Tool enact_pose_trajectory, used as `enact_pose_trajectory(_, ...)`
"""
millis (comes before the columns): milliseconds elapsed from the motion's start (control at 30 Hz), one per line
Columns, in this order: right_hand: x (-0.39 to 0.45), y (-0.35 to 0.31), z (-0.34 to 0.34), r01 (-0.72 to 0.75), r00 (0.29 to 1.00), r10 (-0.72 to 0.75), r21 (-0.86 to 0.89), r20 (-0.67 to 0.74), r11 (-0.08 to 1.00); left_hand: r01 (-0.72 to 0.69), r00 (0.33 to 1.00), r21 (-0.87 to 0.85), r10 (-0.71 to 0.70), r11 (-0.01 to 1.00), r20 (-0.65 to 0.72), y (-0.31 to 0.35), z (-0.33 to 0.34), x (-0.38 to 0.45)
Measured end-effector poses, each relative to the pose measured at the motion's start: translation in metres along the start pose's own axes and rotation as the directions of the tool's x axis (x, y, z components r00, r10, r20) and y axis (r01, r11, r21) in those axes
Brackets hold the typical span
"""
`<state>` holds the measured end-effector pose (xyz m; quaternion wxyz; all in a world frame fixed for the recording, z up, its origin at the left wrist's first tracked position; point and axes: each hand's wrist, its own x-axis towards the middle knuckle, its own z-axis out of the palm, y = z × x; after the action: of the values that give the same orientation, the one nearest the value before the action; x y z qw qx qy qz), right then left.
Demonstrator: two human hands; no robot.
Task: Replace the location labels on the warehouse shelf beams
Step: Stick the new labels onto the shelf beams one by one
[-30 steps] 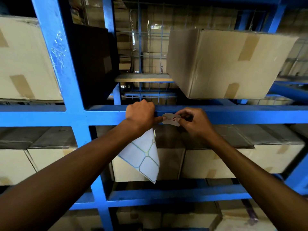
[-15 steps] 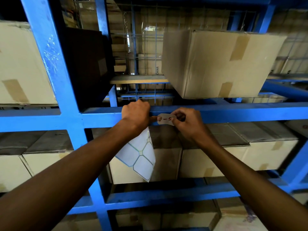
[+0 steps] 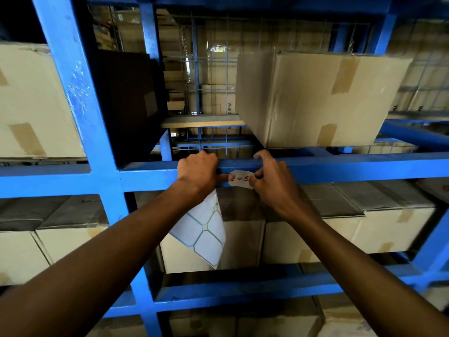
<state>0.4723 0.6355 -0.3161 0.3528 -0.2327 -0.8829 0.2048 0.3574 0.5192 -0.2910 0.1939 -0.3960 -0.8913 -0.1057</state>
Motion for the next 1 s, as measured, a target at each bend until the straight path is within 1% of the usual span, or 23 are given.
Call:
enact_pose_trajectory(167, -0.001, -0.001, 0.0, 0.019, 1.0, -0.018, -0.044, 0.016, 0.999, -0.024, 1.0, 0.014, 0.023, 1.0, 0.011, -0.002, 0.004, 0.0)
enact_pose_trajectory(267, 0.001, -0.001, -0.006, 0.02, 1.0, -0.02, -0.034, -0.003, 0.999, -0.038, 0.999, 0.007, 0.039, 0.999, -0.018, 0.001, -0.001, 0.002)
enact_pose_trajectory(533, 0.003, 0.0, -0.001, 0.049, 0.999, -0.049, -0.031, -0.006, 0.998, -0.037, 0.999, -0.012, 0.037, 0.999, -0.014, -0.003, 0.001, 0.0)
enact_pose_trajectory(667, 0.003, -0.001, -0.001, 0.057, 0.997, -0.062, -0.114, -0.04, 0.992, -0.037, 0.999, -0.01, 0.037, 0.999, -0.012, -0.003, 0.001, 0.0)
enact_pose_trajectory(767, 0.008, 0.005, -0.008, 0.04, 0.998, -0.045, -0.148, -0.034, 0.988, -0.04, 0.999, 0.007, 0.04, 0.999, -0.011, -0.004, 0.001, 0.0)
enact_pose_trajectory(933, 0.014, 0.027, -0.024, -0.044, 0.999, 0.045, -0.114, 0.003, 0.992, -0.044, 0.999, -0.005, 0.044, 0.999, -0.014, -0.006, 0.002, 0.002)
enact_pose_trajectory(1000, 0.015, 0.034, -0.03, -0.017, 0.999, 0.02, -0.086, 0.033, 0.996, -0.052, 0.999, -0.016, 0.052, 0.999, -0.01, -0.008, 0.002, 0.002)
